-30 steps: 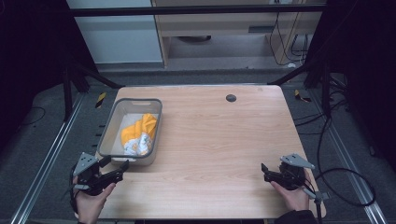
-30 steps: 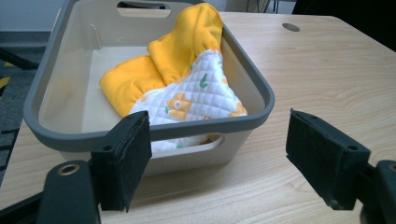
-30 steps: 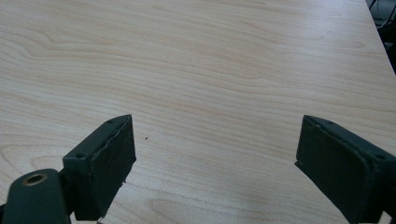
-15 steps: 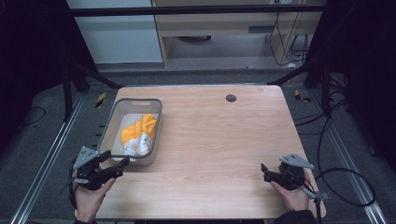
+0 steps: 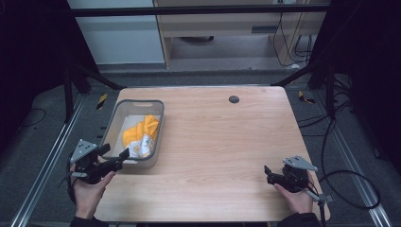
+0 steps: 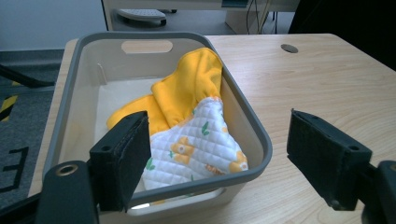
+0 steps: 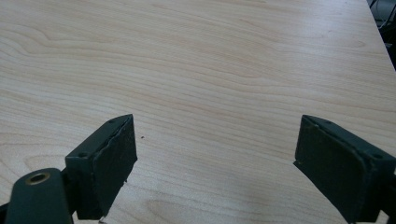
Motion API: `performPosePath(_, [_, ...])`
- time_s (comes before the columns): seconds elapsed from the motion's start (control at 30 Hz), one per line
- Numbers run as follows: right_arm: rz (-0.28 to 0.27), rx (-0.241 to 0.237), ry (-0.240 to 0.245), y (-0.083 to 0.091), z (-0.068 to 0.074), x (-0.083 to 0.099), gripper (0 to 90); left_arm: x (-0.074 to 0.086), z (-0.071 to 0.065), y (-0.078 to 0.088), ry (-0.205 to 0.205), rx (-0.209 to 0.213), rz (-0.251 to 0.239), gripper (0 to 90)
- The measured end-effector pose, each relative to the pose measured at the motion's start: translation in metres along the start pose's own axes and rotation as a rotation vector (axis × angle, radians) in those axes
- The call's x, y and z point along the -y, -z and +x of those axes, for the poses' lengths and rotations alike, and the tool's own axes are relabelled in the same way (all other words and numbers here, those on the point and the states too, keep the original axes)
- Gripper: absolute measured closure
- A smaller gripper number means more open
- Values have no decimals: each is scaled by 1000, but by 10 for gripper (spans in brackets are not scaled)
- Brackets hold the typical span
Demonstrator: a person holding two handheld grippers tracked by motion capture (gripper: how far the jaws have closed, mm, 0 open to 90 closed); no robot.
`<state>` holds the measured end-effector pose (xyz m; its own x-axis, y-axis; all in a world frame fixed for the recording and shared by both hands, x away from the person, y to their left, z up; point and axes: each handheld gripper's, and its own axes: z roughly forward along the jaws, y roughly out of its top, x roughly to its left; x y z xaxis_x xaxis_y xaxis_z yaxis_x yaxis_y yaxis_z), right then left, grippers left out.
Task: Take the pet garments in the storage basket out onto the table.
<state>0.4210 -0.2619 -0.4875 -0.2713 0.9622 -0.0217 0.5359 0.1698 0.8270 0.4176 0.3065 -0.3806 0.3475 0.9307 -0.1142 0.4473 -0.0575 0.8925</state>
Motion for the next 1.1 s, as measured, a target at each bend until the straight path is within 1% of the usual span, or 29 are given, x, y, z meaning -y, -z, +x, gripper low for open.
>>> performPosePath(0.03, [0,0,3,0,0,0,127,-3,0,0,-1,2,-8,212])
performPosePath(0.23, [1,-1,7,0,0,0,129,-12,-1,-3,-13,-2,-5,206])
performPosePath(0.3, [-1,0,6,0,0,0,130,-16,-1,-5,-17,2,-5,204])
performPosePath(0.57, [2,-5,3,-1,0,0,131,-22,-3,-14,-22,-3,6,198])
performPosePath(0.63, [1,-6,3,-1,1,0,131,-25,-2,-17,-27,-7,17,194])
performPosePath(0.87, [2,-7,1,-1,1,-1,131,-34,-1,-24,-35,-14,36,192])
performPosePath(1.1, [1,-6,3,-1,0,-1,132,-40,-1,-33,-48,-25,60,191])
